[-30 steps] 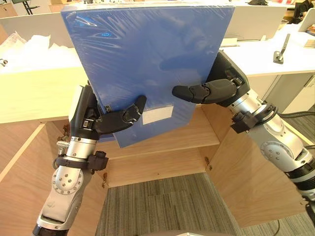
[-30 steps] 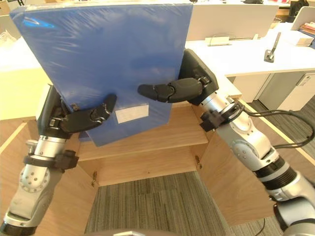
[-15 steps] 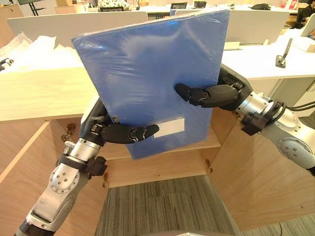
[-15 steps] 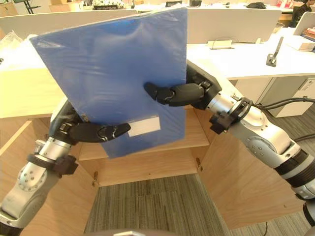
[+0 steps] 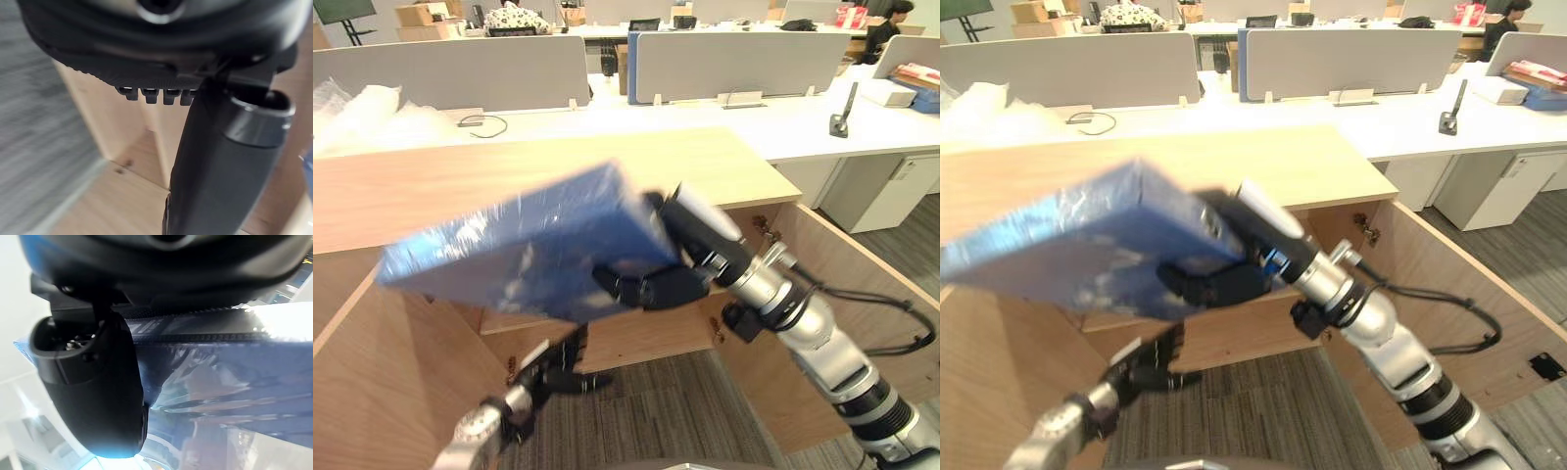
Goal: Walk over to the cabinet, pick up the folder, carry it to the office cabinet, place the folder inside the office cabinet, then close the office cabinet door
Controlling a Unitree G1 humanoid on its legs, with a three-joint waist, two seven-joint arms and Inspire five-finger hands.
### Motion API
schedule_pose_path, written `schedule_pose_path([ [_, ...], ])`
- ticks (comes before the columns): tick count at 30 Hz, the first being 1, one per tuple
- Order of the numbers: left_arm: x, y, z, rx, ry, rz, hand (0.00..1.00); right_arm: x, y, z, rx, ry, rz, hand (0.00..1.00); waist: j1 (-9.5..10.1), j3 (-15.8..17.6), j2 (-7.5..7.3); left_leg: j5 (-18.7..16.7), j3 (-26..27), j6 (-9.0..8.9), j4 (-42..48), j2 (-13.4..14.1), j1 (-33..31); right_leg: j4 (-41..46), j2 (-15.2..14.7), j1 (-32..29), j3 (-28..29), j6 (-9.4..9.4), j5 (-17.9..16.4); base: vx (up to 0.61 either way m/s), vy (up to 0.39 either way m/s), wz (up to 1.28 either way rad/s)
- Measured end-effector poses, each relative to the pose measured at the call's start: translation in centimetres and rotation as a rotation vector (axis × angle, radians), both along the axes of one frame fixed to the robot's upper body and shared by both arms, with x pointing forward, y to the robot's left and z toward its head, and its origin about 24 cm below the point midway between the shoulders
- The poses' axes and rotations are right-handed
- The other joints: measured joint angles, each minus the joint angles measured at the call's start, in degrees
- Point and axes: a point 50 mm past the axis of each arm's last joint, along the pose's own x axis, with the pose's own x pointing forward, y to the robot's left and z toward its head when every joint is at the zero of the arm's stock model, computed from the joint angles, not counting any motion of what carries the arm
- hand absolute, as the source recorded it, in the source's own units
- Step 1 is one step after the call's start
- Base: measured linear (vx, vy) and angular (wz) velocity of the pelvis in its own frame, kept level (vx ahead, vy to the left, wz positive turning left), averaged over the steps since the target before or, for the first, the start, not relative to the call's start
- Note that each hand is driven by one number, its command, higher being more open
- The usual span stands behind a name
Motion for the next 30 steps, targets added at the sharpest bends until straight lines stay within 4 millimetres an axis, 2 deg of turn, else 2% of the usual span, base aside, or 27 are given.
schedule_pose_path([
  [1, -1.8, -0.1, -1.9, 0.053, 0.113, -0.008, 1.00, 0.1, 0.6, -2.7, -0.083, 0.076, 0.004, 0.00, -0.01, 0.17, -0.27, -0.03, 0.35, -0.04, 0.00, 0.06, 0.16, -0.09, 0.05, 0.00, 0.29, -0.05, 0.04, -0.02, 0.008, -0.15],
  [2, -2.6, -0.3, -2.7, 0.064, 0.163, -0.010, 1.00, 0.1, 0.8, -4.2, -0.131, 0.120, 0.005, 0.00, -0.02, 0.17, -0.53, -0.04, 0.42, -0.04, 0.00, 0.07, 0.17, -0.14, 0.05, -0.02, 0.33, -0.07, 0.08, -0.02, 0.011, -0.10],
  [3, -3.9, -0.9, -4.0, 0.114, 0.240, -0.045, 1.00, 0.0, 1.1, -7.3, -0.279, 0.166, -0.007, 0.00, 0.11, 0.23, -1.03, -0.03, 0.50, -0.05, 0.00, 0.05, 0.14, -0.28, 0.05, -0.06, 0.42, -0.05, 0.21, -0.02, 0.008, -0.03],
  [4, -4.6, -1.1, -4.5, 0.134, 0.276, -0.058, 1.00, -0.1, 1.1, -9.0, -0.354, 0.195, -0.009, 0.00, 0.37, 0.36, -1.01, -0.03, 0.53, -0.04, 0.00, 0.01, 0.09, -0.49, 0.04, -0.04, 0.42, -0.02, 0.36, -0.02, 0.016, -0.03],
  [6, -6.2, -1.7, -6.0, 0.212, 0.385, -0.112, 1.00, -0.6, 0.1, -15.3, -0.637, 0.323, -0.040, 0.00, 1.91, 1.02, -1.24, -0.02, 0.70, -0.03, -0.01, -0.03, -0.18, -1.13, 0.04, -0.10, 0.59, 0.03, 0.81, -0.01, 0.008, -0.02],
  [8, -6.1, -1.4, -6.3, 0.243, 0.397, -0.057, 1.00, -1.0, -1.4, -18.6, -0.828, 0.388, -0.062, 0.00, 2.95, 1.62, -0.82, 0.18, 0.68, 0.08, 0.00, -0.07, -1.23, -1.27, 0.03, -1.09, 0.62, 0.05, 1.19, 0.00, 0.000, 0.00],
  [9, -5.6, -1.8, -6.4, 0.276, 0.383, -0.016, 1.00, -1.0, -2.6, -20.2, -0.920, 0.443, -0.095, 0.00, 3.09, 3.03, 0.38, 0.38, 0.67, 0.17, 0.00, -0.17, -1.54, -1.43, -0.04, -1.29, 0.68, 0.13, 1.56, 0.00, 0.000, 0.00],
  [11, -5.6, -1.9, -6.5, 0.306, 0.385, 0.024, 1.00, -0.9, -3.3, -21.3, -0.938, 0.515, -0.142, 0.00, 2.88, 3.92, 1.43, 0.43, 0.67, 0.21, 0.00, -0.19, -1.54, -1.49, -0.03, -1.29, 0.74, 0.22, 1.72, 0.00, 0.000, 0.00],
  [12, -5.9, -1.9, -6.7, 0.328, 0.392, 0.068, 1.00, -0.3, -4.4, -22.4, -0.919, 0.621, -0.242, 0.00, 2.25, 4.58, 2.34, 0.45, 0.67, 0.21, 0.00, -0.15, -1.57, -1.54, 0.06, -1.26, 0.77, 0.26, 1.76, 0.00, 0.000, 0.00],
  [13, -5.9, -2.0, -6.7, 0.339, 0.392, 0.075, 1.00, -0.1, -4.8, -22.7, -0.888, 0.672, -0.289, 0.00, 2.12, 4.80, 2.58, 0.45, 0.67, 0.20, 0.00, -0.11, -1.60, -1.53, 0.11, -1.25, 0.77, 0.26, 1.77, 0.00, 0.000, 0.00],
  [15, -6.0, -1.9, -6.8, 0.367, 0.395, 0.116, 1.00, 0.7, -5.8, -23.3, -0.769, 0.776, -0.462, 0.00, 2.06, 5.23, 2.82, 0.45, 0.58, 0.19, 0.00, -0.04, -1.72, -1.54, 0.21, -1.32, 0.74, 0.25, 1.80, 0.00, 0.000, 0.00],
  [17, -6.2, -1.7, -6.8, 0.371, 0.400, 0.162, 1.00, 1.3, -6.4, -23.4, -0.679, 0.829, -0.565, 0.00, 2.07, 5.69, 2.60, 0.45, 0.47, 0.19, 0.00, -0.07, -1.74, -1.54, 0.17, -1.35, 0.62, 0.27, 1.82, -0.01, 0.011, 0.04],
  [18, -6.3, -1.4, -6.8, 0.366, 0.414, 0.238, 1.00, 2.0, -7.0, -23.5, -0.515, 0.931, -0.696, 0.00, 2.08, 6.52, 2.33, 0.46, 0.26, 0.20, 0.00, -0.19, -1.85, -1.55, 0.03, -1.37, 0.47, 0.30, 1.85, -0.02, 0.016, 0.05],
  [19, -6.4, -1.2, -6.8, 0.363, 0.422, 0.269, 1.00, 2.3, -7.3, -23.6, -0.421, 0.987, -0.754, 0.00, 2.11, 6.85, 2.22, 0.49, 0.11, 0.24, -0.01, -0.29, -1.97, -1.58, -0.08, -1.40, 0.34, 0.31, 1.87, -0.03, 0.023, 0.10],
  [20, -6.8, -0.9, -6.9, 0.348, 0.437, 0.338, 1.00, 2.5, -7.9, -23.8, -0.214, 1.098, -0.870, 0.00, 2.27, 7.07, 2.15, 0.58, -0.29, 0.37, -0.01, -0.51, -2.58, -1.60, -0.24, -1.82, 0.10, 0.36, 1.89, -0.02, 0.019, 0.11],
  [21, -7.0, -0.8, -6.9, 0.339, 0.447, 0.370, 1.00, 2.7, -8.3, -23.9, -0.117, 1.141, -0.923, 0.00, 2.37, 7.09, 2.18, 0.66, -0.53, 0.48, 0.00, -0.64, -2.92, -1.62, -0.35, -2.10, -0.05, 0.39, 1.91, -0.01, 0.025, 0.20],
  [22, -7.2, -0.8, -7.0, 0.318, 0.465, 0.440, 1.00, 2.8, -9.1, -24.0, 0.202, 1.258, -1.044, 0.00, 2.93, 7.70, 2.37, 0.82, -1.14, 0.71, 0.00, -0.99, -3.34, -1.71, -0.64, -2.13, -0.61, 0.43, 1.94, 0.01, 0.027, 0.17],
  [23, -7.3, -0.9, -7.0, 0.305, 0.469, 0.470, 1.00, 2.9, -9.4, -23.9, 0.318, 1.287, -1.083, 0.00, 3.08, 8.13, 2.56, 0.86, -1.29, 0.75, 0.00, -1.11, -3.34, -1.71, -0.76, -2.04, -0.80, 0.43, 1.94, 0.01, 0.027, 0.18],
  [24, -7.5, -1.0, -7.1, 0.292, 0.478, 0.502, 1.00, 3.2, -9.7, -23.7, 0.523, 1.336, -1.119, 0.00, 3.17, 8.68, 2.81, 0.93, -1.46, 0.86, 0.00, -1.30, -3.42, -1.73, -0.94, -1.99, -1.03, 0.45, 1.95, 0.01, 0.031, 0.12],
  [26, -7.6, -1.1, -7.1, 0.255, 0.488, 0.567, 1.00, 4.5, -10.1, -22.8, 0.951, 1.390, -1.125, 0.00, 3.18, 9.97, 3.35, 1.11, -2.03, 1.11, 0.00, -1.66, -3.79, -1.84, -1.28, -1.98, -1.63, 0.51, 1.99, 0.00, 0.032, 0.13],
  [27, -7.6, -1.1, -7.1, 0.248, 0.487, 0.578, 1.00, 4.8, -10.2, -22.5, 1.045, 1.391, -1.117, 0.00, 3.17, 10.23, 3.49, 1.13, -2.16, 1.14, 0.00, -1.72, -3.87, -1.85, -1.34, -1.97, -1.76, 0.52, 1.99, 0.00, 0.025, 0.11],
  [30, -7.4, -1.2, -7.1, 0.230, 0.484, 0.626, 1.00, 6.6, -11.0, -20.6, 1.493, 1.325, -1.054, 0.00, 3.19, 11.49, 4.38, 1.23, -2.82, 1.34, 0.02, -2.29, -4.45, -1.95, -1.93, -2.04, -2.55, 0.57, 1.99, 0.01, 0.026, 0.12],
])
